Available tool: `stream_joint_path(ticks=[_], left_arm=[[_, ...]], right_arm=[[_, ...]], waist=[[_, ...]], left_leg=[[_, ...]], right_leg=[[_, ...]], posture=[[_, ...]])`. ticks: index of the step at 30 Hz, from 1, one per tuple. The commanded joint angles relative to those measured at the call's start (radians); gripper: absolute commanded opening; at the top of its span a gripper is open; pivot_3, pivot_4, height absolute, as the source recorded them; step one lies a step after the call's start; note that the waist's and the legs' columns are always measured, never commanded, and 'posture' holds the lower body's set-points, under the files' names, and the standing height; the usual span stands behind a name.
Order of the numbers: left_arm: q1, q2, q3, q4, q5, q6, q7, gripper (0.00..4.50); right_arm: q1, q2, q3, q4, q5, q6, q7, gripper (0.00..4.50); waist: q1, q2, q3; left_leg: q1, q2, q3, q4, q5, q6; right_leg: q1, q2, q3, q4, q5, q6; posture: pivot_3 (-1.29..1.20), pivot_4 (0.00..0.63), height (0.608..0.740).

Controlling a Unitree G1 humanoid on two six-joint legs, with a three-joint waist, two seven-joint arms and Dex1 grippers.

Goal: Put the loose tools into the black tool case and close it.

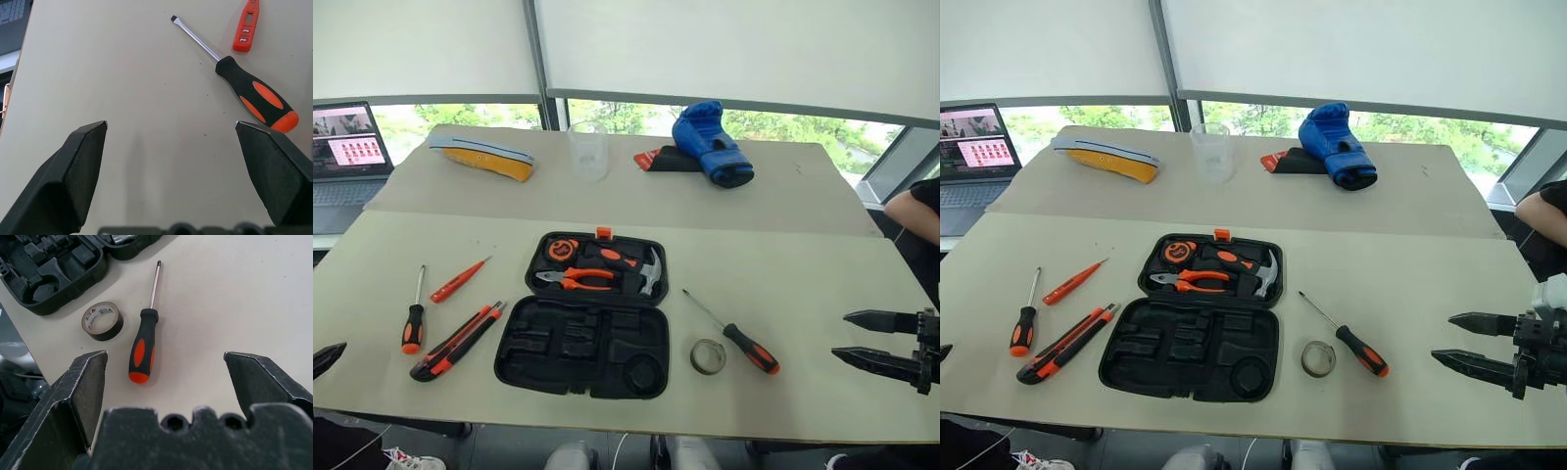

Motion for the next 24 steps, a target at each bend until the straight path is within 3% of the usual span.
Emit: stream_joint_path(ticks=[1,5,7,11,14,17,24], left_arm=[[0.011,-0.002,0.002,-0.1,-0.026,0.092,0.035,4.49],[-0.026,-0.024,-0.041,-0.356,-0.118,0.447,0.2,4.49],[-0.13,-0.036,-0.072,-0.452,-0.186,0.674,0.33,4.49],[-0.281,-0.049,-0.118,-0.512,-0.23,0.954,0.468,4.49],[-0.381,-0.053,-0.171,-0.439,-0.19,1.054,0.556,4.49],[-0.439,-0.054,-0.234,-0.363,-0.159,1.045,0.581,4.49],[-0.517,-0.061,-0.331,-0.248,-0.111,1.102,0.627,4.49]], right_arm=[[-0.023,0.013,-0.014,-0.034,-0.002,-0.026,-0.019,4.42],[-0.124,0.024,0.023,-0.182,0.069,0.022,-0.092,4.42],[-0.209,0.021,0.099,-0.268,0.106,0.044,-0.119,4.42],[-0.335,0.018,0.215,-0.355,0.151,0.075,-0.147,4.42],[-0.475,0.037,0.327,-0.403,0.175,0.073,-0.162,4.42],[-0.592,0.071,0.419,-0.408,0.167,0.056,-0.17,4.42],[-0.698,0.133,0.538,-0.39,0.124,0.025,-0.158,4.42]], waist=[[-0.001,0.0,0.0],[-0.002,0.002,0.002],[-0.002,0.003,0.003],[-0.003,0.003,0.003],[-0.01,0.003,0.004],[-0.019,0.001,0.005],[-0.014,0.0,0.005]], left_leg=[[0.0,0.0,0.0,0.0,0.0,0.0],[-0.001,-0.001,0.0,0.0,-0.004,-0.007],[0.0,-0.002,0.0,0.0,-0.004,-0.008],[0.001,-0.003,-0.004,0.0,-0.001,-0.013],[0.001,-0.004,-0.004,0.0,0.002,-0.012],[0.002,-0.003,-0.004,0.0,0.006,-0.009],[0.01,-0.004,-0.004,0.0,0.006,-0.011]], right_leg=[[0.0,0.0,0.0,0.0,0.0,0.0],[0.003,-0.002,0.001,0.001,0.0,0.003],[0.004,-0.002,0.003,0.001,0.001,0.005],[0.006,0.001,0.003,0.003,0.001,0.005],[0.005,0.007,0.003,0.007,-0.001,0.002],[0.005,0.008,0.004,0.01,-0.002,0.0],[0.004,0.006,0.002,0.015,0.0,-0.011]], posture=[[0.0,0.15,0.738],[0.0,0.15,0.738],[0.0,0.15,0.738],[0.0,0.15,0.738],[0.0,0.15,0.738],[0.0,0.15,0.738],[0.0,0.15,0.738]])
